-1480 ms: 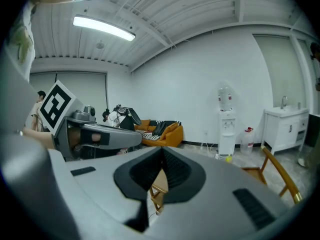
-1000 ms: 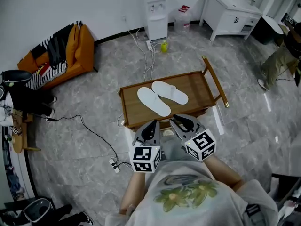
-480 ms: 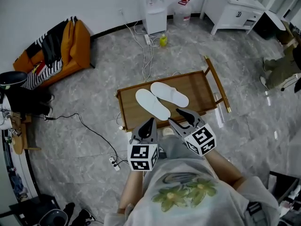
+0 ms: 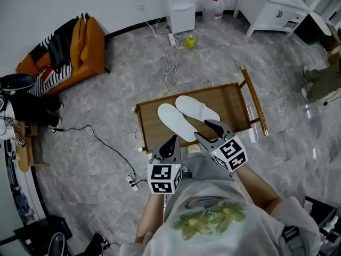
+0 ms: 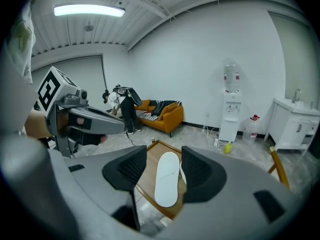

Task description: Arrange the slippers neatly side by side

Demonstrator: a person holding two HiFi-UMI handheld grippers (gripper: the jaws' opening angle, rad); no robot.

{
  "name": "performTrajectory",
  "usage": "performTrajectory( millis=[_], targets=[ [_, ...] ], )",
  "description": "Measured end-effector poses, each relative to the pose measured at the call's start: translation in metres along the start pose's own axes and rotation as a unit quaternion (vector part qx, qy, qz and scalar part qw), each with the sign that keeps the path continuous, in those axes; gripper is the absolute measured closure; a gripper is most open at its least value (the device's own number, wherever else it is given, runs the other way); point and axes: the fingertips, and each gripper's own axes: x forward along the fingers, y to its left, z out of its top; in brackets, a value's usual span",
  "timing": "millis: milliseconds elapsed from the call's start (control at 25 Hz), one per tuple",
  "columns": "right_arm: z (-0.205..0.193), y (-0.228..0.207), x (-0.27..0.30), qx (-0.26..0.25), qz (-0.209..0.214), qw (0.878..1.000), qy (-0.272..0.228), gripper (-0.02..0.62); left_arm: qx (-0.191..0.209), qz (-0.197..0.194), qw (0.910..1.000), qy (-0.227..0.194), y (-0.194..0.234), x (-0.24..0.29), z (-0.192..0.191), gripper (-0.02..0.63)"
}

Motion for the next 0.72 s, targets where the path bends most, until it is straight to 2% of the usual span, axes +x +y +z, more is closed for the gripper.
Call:
performTrajectory(
  millis=[280, 720],
  targets=[
    [0.003, -0.027, 0.022, -0.021, 0.002, 1.0, 0.01, 0.39, -0.007, 0.006, 0.9999, 0.01, 0.011, 0.024, 0.001, 0.591],
    [-0.015, -0.06, 0.062, -0.038, 0.023, 0.997, 0.057, 0.36, -0.024, 0.019, 0.9991, 0.029, 0.033, 0.062, 0.0, 0.591]
  ],
)
